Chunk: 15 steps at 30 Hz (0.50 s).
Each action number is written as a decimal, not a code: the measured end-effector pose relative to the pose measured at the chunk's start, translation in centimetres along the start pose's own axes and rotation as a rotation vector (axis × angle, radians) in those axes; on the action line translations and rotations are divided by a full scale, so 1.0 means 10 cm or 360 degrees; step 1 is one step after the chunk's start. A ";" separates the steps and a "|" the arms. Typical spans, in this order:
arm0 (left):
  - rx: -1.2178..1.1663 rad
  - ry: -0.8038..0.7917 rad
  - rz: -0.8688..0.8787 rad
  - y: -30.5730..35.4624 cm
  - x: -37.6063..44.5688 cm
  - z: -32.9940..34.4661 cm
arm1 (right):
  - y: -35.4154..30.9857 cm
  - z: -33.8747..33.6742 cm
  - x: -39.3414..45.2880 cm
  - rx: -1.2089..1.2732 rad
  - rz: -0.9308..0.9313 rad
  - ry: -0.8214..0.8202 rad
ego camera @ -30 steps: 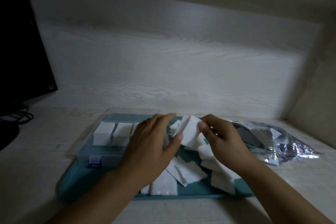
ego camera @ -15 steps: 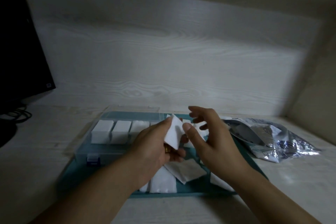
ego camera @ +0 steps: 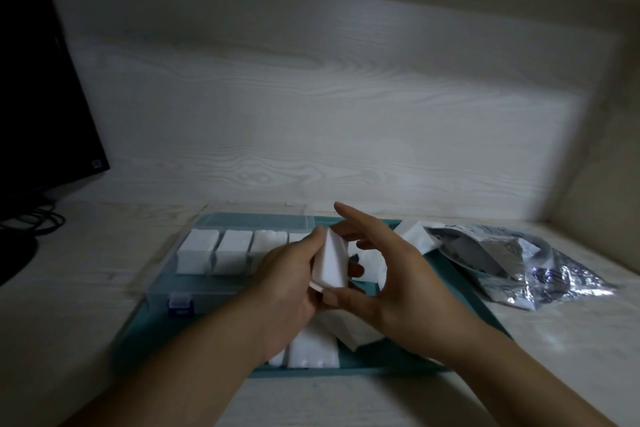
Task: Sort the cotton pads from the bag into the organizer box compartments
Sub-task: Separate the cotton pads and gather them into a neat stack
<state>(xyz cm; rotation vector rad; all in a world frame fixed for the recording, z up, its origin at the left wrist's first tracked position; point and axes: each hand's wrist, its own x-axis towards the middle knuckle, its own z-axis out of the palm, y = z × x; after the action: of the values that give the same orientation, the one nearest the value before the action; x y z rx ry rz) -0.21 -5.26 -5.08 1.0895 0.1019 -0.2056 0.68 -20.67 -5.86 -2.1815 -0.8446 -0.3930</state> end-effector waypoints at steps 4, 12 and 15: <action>0.0004 0.0068 0.0031 0.01 -0.04 0.01 | 0.00 -0.03 0.02 0.0042 0.0021 0.0035; -0.0079 0.0110 0.0038 0.05 -0.02 0.02 | 0.12 -0.21 0.06 -0.0078 0.0142 0.0178; -0.0066 0.0079 0.0080 0.06 0.01 -0.01 | 0.22 -0.27 0.06 -0.0375 0.0234 0.0093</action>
<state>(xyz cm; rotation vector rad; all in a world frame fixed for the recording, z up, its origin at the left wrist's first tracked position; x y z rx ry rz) 0.02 -4.98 -4.64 1.0546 0.1222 -0.1308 2.59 -23.48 -4.90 -2.4183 -0.6270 -0.5011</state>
